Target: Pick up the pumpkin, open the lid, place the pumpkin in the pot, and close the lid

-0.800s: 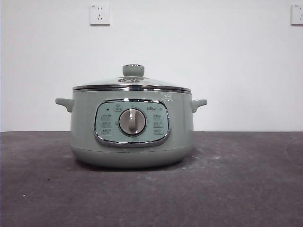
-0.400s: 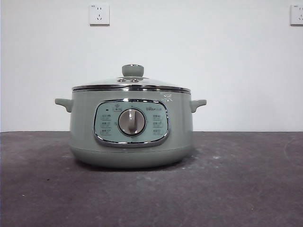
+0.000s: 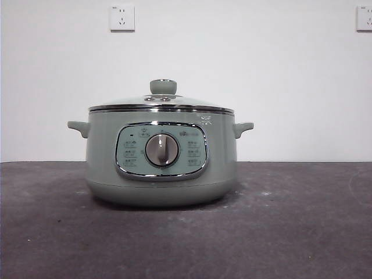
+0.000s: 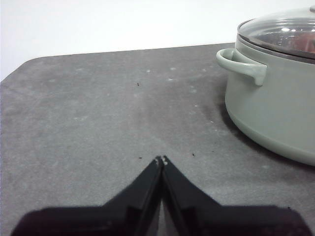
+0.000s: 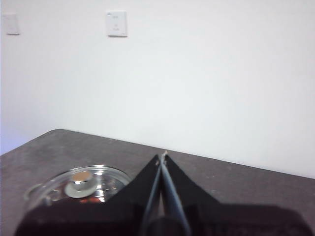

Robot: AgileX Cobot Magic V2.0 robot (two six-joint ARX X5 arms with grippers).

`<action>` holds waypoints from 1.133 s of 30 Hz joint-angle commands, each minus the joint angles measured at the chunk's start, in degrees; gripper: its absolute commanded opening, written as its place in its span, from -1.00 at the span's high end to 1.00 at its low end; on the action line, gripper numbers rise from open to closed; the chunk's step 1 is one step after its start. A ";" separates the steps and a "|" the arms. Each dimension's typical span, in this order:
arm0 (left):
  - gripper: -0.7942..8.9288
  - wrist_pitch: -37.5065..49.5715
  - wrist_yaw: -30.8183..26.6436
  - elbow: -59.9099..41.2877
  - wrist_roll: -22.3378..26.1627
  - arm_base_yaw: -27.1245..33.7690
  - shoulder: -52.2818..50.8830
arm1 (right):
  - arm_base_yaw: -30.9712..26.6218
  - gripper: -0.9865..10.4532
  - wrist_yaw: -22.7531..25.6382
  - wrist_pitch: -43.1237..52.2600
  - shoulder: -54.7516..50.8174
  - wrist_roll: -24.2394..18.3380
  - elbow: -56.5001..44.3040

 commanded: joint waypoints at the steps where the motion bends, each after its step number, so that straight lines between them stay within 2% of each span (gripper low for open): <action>1: 0.84 -0.11 -0.07 -0.87 -0.57 0.20 -0.17 | -0.96 0.83 0.04 8.04 -5.77 0.92 -12.94; 8: 0.84 -0.11 -0.04 -0.87 -0.57 0.20 -0.17 | -1.62 0.83 0.63 22.86 -16.72 4.50 -35.12; 16: 0.84 -0.11 -0.07 -0.87 -0.57 0.20 -0.17 | -1.62 0.83 3.63 24.87 -24.94 6.12 -50.66; 25: 0.84 -0.11 -0.07 -0.87 -0.57 0.20 -0.17 | -1.62 0.83 3.58 24.79 -29.20 7.04 -59.89; 34: 0.84 -0.11 -0.07 -0.87 -0.57 0.20 -0.17 | -1.62 0.83 3.43 21.51 -29.20 7.26 -61.99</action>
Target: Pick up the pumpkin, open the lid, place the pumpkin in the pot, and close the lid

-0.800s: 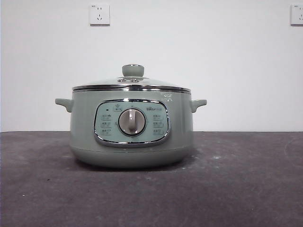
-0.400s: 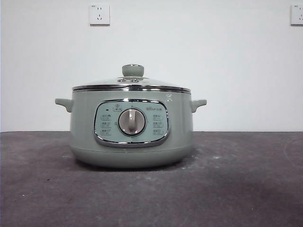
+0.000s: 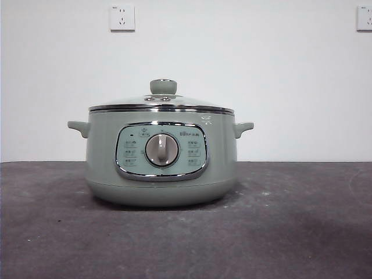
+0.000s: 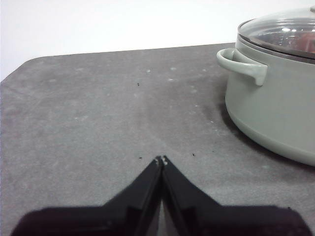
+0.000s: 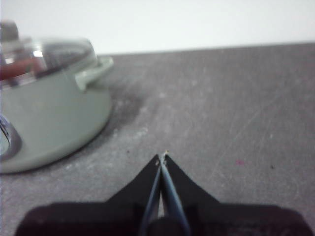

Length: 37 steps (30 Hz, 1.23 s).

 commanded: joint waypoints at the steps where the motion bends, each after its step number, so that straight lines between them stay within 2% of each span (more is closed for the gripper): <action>1: 0.84 -0.11 -0.04 -0.87 -0.57 0.20 -0.17 | -0.07 0.83 0.17 -0.39 -0.22 0.48 -0.66; 37: 0.84 -0.11 -0.04 -0.87 -0.57 0.20 -0.17 | 0.00 0.83 0.17 -0.24 -0.20 1.16 -0.63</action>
